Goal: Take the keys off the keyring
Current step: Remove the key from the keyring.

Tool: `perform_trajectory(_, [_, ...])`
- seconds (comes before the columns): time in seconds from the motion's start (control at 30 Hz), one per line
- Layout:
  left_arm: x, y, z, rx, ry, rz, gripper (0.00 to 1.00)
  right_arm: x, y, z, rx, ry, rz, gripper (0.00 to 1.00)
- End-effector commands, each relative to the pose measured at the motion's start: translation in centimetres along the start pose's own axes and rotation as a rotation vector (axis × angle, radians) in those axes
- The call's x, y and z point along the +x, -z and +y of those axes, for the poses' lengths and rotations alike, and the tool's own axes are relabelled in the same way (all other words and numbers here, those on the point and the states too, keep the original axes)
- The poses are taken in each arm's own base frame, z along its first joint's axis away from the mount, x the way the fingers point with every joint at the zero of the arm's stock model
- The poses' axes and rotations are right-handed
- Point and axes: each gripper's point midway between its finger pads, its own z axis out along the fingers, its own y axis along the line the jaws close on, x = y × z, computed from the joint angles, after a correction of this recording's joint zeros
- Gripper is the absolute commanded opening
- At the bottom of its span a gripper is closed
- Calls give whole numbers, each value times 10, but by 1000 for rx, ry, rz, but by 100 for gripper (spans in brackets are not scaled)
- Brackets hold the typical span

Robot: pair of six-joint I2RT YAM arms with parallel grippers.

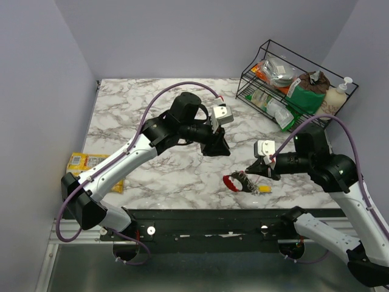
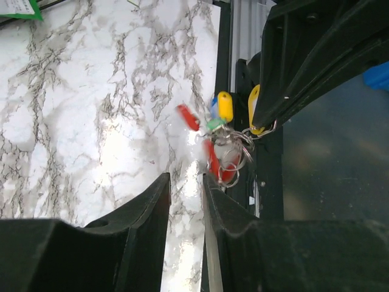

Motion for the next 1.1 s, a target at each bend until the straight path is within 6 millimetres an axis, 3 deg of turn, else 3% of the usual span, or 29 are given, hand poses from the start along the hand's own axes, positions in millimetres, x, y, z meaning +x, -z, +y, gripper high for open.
perform_trajectory(0.0, [-11,7,-3,-15,-40,-34,39,-6,7,4,-8,8,-9,1])
perform_trajectory(0.33, [-6,4,-21,56,-69,-14,52,-2,-2,-4,3,-22,-7,1])
perform_trajectory(0.5, [-2,-4,-28,68,-93,15,60,-6,-7,-22,70,-49,-22,1])
perform_trajectory(0.8, [-2,-11,-39,78,-141,42,63,-8,-14,-37,104,-90,-25,1])
perform_trajectory(1.07, [5,-25,-43,83,-149,80,65,-11,-13,-33,94,-107,-44,1])
